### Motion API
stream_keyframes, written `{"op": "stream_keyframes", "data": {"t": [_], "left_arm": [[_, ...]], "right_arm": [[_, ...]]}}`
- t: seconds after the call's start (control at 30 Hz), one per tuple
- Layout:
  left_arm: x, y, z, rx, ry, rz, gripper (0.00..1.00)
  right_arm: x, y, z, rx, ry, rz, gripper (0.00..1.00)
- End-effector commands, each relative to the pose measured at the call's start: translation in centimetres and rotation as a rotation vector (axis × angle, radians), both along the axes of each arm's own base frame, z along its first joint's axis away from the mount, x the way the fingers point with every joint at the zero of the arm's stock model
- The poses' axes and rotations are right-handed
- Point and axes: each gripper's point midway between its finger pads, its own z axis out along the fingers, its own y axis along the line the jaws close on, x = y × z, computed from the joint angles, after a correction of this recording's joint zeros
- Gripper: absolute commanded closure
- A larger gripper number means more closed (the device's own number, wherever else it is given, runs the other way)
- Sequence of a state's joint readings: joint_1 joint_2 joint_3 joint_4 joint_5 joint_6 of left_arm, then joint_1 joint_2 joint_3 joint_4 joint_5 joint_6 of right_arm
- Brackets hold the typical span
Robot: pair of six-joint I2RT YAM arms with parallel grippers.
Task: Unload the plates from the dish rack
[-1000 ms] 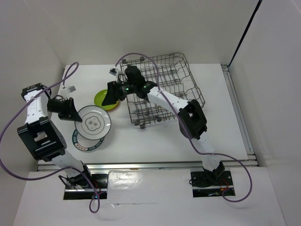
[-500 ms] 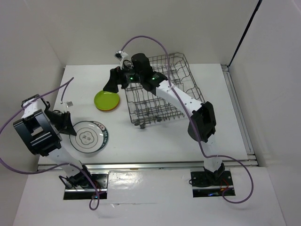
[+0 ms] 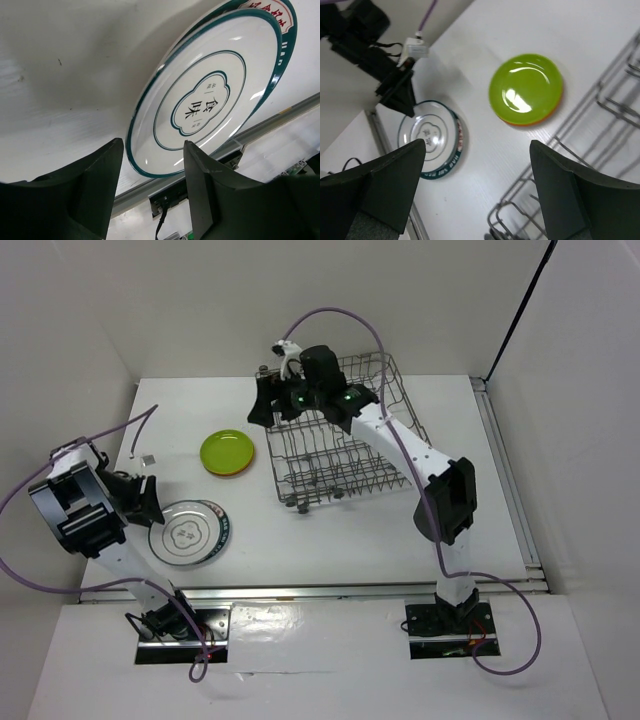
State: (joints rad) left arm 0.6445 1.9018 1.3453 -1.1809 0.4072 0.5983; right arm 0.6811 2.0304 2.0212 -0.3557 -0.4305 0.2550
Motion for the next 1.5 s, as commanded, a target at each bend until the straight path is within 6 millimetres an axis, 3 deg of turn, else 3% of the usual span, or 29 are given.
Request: {"op": "stream_keyframes", "data": {"t": [0.0,0.13,0.2,0.27,0.3,0.37,0.4,0.5,0.53,0.63,0.73,0.8,0.9,1.03,1.13,1.33,1.47], "left_arm": [[1.0,-0.7,0.8,-0.018,-0.018,-0.023,0.36],[1.6,-1.0,1.3,-0.027,-0.036,-0.030,0.36],[1.6,-1.5,1.4,-0.041,-0.034,-0.037,0.36],[1.7,-1.6,1.4,-0.047,-0.044,-0.044,0.36],[1.7,-1.6,1.2,-0.053,-0.036,-0.044,0.36],[1.5,-1.5,0.9,-0.050,-0.013,-0.036,0.36],[1.5,-1.5,0.6,-0.048,-0.016,-0.036,0.36],[1.7,-1.3,0.7,-0.030,-0.021,-0.028,0.36],[1.7,-1.3,0.7,-0.030,-0.021,-0.028,0.36],[2.2,-1.0,1.1,-0.020,-0.028,-0.010,0.36],[2.6,-0.8,1.5,-0.012,-0.040,-0.010,0.36],[2.4,-0.9,1.6,-0.017,-0.032,-0.010,0.36],[2.6,-0.5,2.0,-0.004,-0.036,-0.012,0.36],[2.8,-0.5,2.8,0.009,-0.052,-0.004,0.36],[2.8,-0.2,2.9,0.029,-0.060,-0.006,0.34],[2.8,-0.1,2.9,0.032,-0.059,-0.007,0.34],[2.8,-0.1,2.9,0.032,-0.059,-0.007,0.34]], "right_arm": [[3.0,-6.4,2.2,-0.077,-0.025,-0.203,0.08],[6.9,-14.2,0.4,-0.154,0.059,-0.414,0.07],[9.1,-19.9,-1.4,-0.230,0.105,-0.573,0.07],[9.9,-24.4,-4.0,-0.310,0.172,-0.696,0.07],[10.7,-27.7,-4.3,-0.322,0.194,-0.763,0.07],[10.9,-30.9,-6.3,-0.357,0.255,-0.829,0.07],[11.3,-33.8,-6.9,-0.384,0.265,-0.905,0.07],[10.9,-38.8,-8.4,-0.452,0.284,-1.029,0.07],[10.5,-39.8,-9.6,-0.477,0.312,-1.047,0.07],[10.7,-43.0,-10.4,-0.483,0.323,-1.107,0.07],[10.5,-44.8,-12.5,-0.481,0.378,-1.116,0.09],[9.9,-45.0,-14.8,-0.498,0.441,-1.099,0.14],[9.0,-44.2,-16.7,-0.492,0.487,-1.055,0.23],[8.2,-43.3,-17.0,-0.436,0.484,-1.035,0.41],[7.3,-42.5,-18.0,-0.432,0.504,-1.018,0.44],[6.2,-41.8,-19.0,-0.460,0.525,-1.014,0.68],[5.2,-41.7,-18.2,-0.458,0.509,-1.037,0.77]]}}
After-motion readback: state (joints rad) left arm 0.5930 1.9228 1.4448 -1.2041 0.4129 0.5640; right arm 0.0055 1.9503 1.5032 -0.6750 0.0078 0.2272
